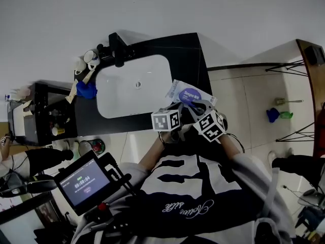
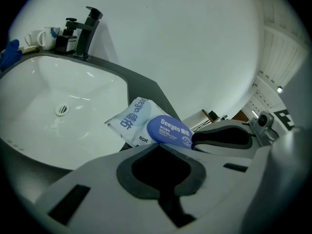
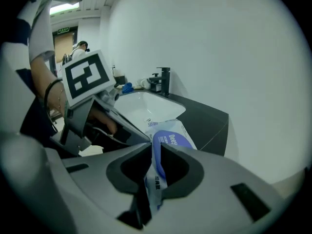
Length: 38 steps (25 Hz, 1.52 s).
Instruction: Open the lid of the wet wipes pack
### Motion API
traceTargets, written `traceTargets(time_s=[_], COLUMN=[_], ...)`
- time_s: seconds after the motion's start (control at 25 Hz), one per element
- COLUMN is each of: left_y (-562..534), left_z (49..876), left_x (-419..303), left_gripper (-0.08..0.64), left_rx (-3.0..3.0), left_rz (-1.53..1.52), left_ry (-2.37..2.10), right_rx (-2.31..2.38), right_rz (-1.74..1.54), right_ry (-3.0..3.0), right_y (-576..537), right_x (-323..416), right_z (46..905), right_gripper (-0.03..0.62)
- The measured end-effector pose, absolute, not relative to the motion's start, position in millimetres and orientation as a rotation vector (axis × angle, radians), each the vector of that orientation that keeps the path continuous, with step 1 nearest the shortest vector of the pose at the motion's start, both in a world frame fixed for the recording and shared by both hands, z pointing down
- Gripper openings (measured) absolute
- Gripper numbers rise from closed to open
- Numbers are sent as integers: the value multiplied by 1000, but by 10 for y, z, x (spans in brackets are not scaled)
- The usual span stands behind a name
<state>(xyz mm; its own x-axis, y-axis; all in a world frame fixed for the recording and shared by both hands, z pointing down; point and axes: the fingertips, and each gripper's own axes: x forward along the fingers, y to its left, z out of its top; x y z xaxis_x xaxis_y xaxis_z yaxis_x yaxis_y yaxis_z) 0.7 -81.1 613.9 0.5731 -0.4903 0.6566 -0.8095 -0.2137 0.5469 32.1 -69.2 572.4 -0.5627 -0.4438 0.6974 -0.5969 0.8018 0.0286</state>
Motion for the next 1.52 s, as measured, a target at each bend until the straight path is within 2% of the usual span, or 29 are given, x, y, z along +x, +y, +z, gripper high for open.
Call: traceTargets(time_s=[0.6, 1.24, 1.28, 1.36, 1.52], left_y=[-829, -804, -786, -743, -712], left_z=[6339, 6423, 6434, 6444, 6360], left_x=[-9, 72, 87, 124, 146], left_gripper=[-2, -2, -2, -2, -2], left_rx=[1765, 1790, 1800, 1828, 1858], left_rz=[464, 505, 536, 601, 575], left_ry=[-965, -936, -932, -922, -928], right_rx=[508, 639, 673, 747, 741], right_rz=[-115, -118, -131, -137, -72], right_ry=[-2110, -2199, -2200, -2207, -2220], right_y=[-750, -846, -894, -1038, -1245], right_x=[51, 172, 206, 291, 410], right_z=[6120, 6050, 6016, 5924, 5824], right_gripper=[54, 63, 60, 5, -2])
